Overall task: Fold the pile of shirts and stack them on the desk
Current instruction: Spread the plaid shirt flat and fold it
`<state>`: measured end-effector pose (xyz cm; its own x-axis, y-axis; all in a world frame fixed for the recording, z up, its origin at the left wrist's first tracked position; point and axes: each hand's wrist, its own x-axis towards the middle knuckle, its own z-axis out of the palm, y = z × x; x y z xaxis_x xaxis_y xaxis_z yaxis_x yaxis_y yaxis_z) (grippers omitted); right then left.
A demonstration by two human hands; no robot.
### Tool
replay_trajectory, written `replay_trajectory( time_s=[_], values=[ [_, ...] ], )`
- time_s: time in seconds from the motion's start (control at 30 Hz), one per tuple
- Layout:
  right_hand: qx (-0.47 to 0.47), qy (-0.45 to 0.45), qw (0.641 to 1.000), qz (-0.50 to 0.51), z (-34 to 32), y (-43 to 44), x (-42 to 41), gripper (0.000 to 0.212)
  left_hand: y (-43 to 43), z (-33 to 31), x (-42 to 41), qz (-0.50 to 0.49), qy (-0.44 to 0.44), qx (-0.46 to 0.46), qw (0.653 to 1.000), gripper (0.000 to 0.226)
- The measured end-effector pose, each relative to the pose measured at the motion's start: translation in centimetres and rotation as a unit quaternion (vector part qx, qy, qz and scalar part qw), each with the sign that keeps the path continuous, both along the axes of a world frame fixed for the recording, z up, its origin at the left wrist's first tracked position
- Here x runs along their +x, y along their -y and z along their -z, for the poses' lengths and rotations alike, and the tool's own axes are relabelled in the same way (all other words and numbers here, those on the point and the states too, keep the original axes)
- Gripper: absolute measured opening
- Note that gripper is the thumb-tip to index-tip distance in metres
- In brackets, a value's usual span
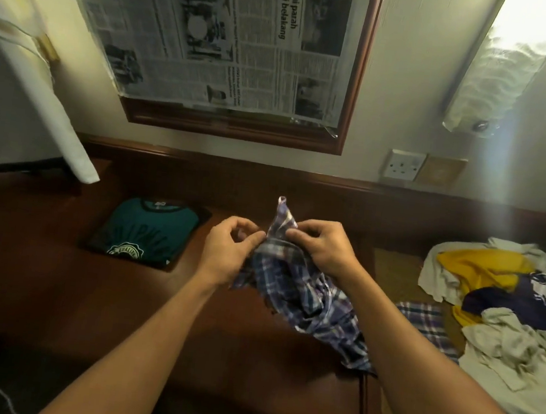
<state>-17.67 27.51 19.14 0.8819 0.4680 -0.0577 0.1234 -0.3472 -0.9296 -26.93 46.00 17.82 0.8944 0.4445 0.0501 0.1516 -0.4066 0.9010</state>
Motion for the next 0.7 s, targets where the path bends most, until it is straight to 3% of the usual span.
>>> replay_trajectory(
  time_s=[0.1,0.3,0.47,0.57,0.63,0.7],
  values=[
    [0.057,-0.051,0.997,0.029,-0.9,0.4,0.7,0.013,1.0,0.0,-0.5,0.068,-0.019,-0.123,0.99,0.007],
    [0.062,-0.105,0.991,0.052,-0.6,1.1,2.4,0.022,1.5,0.2,0.7,0.139,-0.039,-0.094,0.985,0.016],
    [-0.081,0.099,0.983,0.135,-0.1,1.5,1.9,0.034,1.5,-0.1,2.3,-0.001,-0.07,-0.092,0.993,0.021],
    [-0.138,0.125,0.982,0.016,1.0,1.2,-0.9,0.042,1.4,-1.2,3.1,-0.099,-0.063,-0.207,0.971,0.024],
    [-0.28,0.133,0.947,-0.083,2.7,0.6,-3.0,0.068,1.1,-2.1,3.4,-0.16,-0.037,-0.258,0.952,0.026],
    [-0.391,0.161,0.9,-0.108,5.4,0.3,-4.6,0.083,0.8,-3.3,3.1,-0.204,-0.023,-0.252,0.946,0.029]
  ],
)
